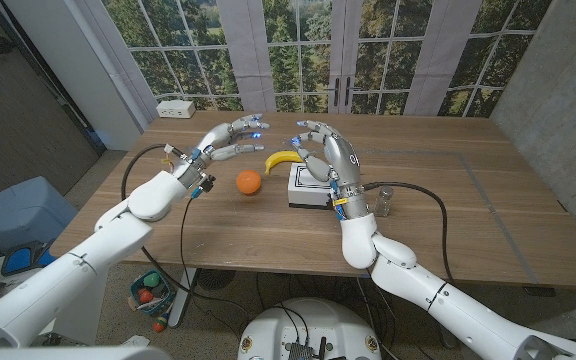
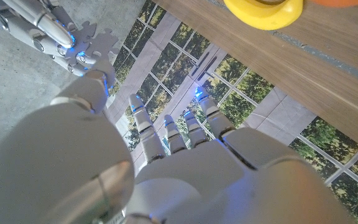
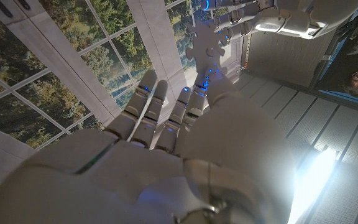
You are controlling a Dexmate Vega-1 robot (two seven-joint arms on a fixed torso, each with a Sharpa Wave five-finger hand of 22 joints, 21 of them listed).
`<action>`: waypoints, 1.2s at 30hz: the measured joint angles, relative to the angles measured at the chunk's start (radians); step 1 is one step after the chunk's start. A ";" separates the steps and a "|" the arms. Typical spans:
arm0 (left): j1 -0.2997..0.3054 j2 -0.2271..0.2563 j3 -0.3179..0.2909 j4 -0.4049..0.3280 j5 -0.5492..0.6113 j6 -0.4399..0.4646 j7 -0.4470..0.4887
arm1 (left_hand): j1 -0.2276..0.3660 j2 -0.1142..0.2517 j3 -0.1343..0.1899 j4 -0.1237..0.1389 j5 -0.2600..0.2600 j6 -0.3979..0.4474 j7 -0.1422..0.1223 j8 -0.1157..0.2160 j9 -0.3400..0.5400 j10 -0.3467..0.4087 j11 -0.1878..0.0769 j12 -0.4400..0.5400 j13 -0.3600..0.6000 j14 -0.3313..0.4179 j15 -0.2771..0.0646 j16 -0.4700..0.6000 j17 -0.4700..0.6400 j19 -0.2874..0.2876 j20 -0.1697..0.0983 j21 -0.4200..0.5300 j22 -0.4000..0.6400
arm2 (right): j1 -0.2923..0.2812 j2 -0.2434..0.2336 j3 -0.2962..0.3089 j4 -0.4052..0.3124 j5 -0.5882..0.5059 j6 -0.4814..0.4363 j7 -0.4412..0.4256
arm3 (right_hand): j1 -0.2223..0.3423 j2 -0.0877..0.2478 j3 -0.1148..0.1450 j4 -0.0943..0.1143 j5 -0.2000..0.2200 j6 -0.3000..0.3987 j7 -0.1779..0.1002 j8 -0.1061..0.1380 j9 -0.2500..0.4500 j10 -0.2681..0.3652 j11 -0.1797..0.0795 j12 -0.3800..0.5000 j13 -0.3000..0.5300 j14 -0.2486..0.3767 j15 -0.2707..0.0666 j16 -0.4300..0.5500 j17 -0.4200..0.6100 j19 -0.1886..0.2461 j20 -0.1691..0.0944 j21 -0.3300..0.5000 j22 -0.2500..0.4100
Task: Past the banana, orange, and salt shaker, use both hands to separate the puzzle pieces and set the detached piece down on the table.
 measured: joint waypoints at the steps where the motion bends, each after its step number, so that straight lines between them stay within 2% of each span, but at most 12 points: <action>1: -0.003 -0.007 0.002 0.007 -0.005 -0.007 -0.002 | 0.011 0.001 -0.007 0.001 0.003 0.010 0.000 0.003 0.000 0.006 -0.001 0.000 0.000 0.006 -0.002 0.000 0.000 0.002 -0.002 -0.003 0.000 | 0.001 0.002 0.000 0.000 0.002 0.002 0.003 | 0.000 0.000 0.000 0.000 0.000 0.000 0.000 0.000 0.000 0.000 0.000 0.000 0.000 0.000 0.000 0.000 0.000 0.000 0.000 0.000 0.000; 12: -0.024 -0.062 0.017 0.062 -0.040 -0.050 -0.021 | 0.051 0.001 -0.042 -0.002 0.003 0.072 -0.002 0.014 0.000 0.046 -0.007 0.000 0.000 0.037 -0.006 0.000 0.000 0.023 -0.012 -0.014 0.000 | 0.009 0.019 0.001 0.004 0.010 0.018 0.021 | 0.000 0.000 0.000 0.000 0.000 0.005 0.005 -0.002 -0.002 0.004 0.004 0.000 -0.005 0.005 0.006 -0.008 0.000 0.000 0.000 0.004 0.000; 17: -0.036 -0.081 0.027 0.082 -0.057 -0.063 -0.037 | 0.057 0.005 -0.044 0.000 0.003 0.084 -0.003 0.014 0.000 0.049 -0.007 0.000 0.000 0.038 -0.005 0.000 0.000 0.029 -0.018 -0.014 0.000 | 0.015 0.025 0.000 0.008 0.011 0.025 0.027 | 0.000 0.000 0.000 0.000 0.000 0.005 0.005 -0.002 -0.002 0.004 0.004 0.000 -0.005 0.005 0.006 -0.008 0.000 0.000 0.000 0.004 0.000; 30: -0.072 -0.102 0.050 0.118 -0.081 -0.065 -0.084 | 0.081 0.008 -0.061 0.000 0.003 0.104 -0.006 0.017 0.000 0.049 -0.007 0.000 0.000 0.045 -0.005 0.000 0.000 0.029 -0.018 -0.023 0.000 | 0.024 0.037 -0.002 0.014 0.011 0.034 0.037 | 0.000 0.000 0.000 0.000 0.000 0.005 0.005 -0.001 -0.007 0.003 0.004 0.000 -0.005 0.005 0.006 -0.008 0.000 0.000 0.000 0.008 0.000; 34: -0.084 -0.109 0.059 0.130 -0.096 -0.066 -0.107 | 0.097 0.013 -0.073 0.002 -0.002 0.127 -0.002 0.021 0.005 0.055 -0.003 0.000 0.000 0.061 -0.006 0.001 0.000 0.034 -0.013 -0.026 0.000 | 0.026 0.040 -0.002 0.016 0.010 0.034 0.039 | 0.000 0.000 -0.003 0.003 0.000 0.005 0.005 0.000 -0.006 0.003 0.004 0.000 -0.005 0.005 0.006 -0.008 0.000 0.000 0.000 0.008 0.000; 36: -0.089 -0.113 0.064 0.135 -0.103 -0.067 -0.115 | 0.104 0.019 -0.086 0.006 -0.002 0.148 0.002 0.023 0.005 0.075 -0.003 0.000 0.000 0.078 0.006 0.005 0.000 0.040 -0.006 -0.032 0.004 | 0.026 0.041 -0.003 0.016 0.010 0.034 0.040 | 0.000 0.000 -0.004 0.004 0.000 0.005 0.005 0.000 -0.006 0.003 0.004 0.000 -0.005 0.005 0.006 -0.008 0.000 0.000 0.000 0.008 0.000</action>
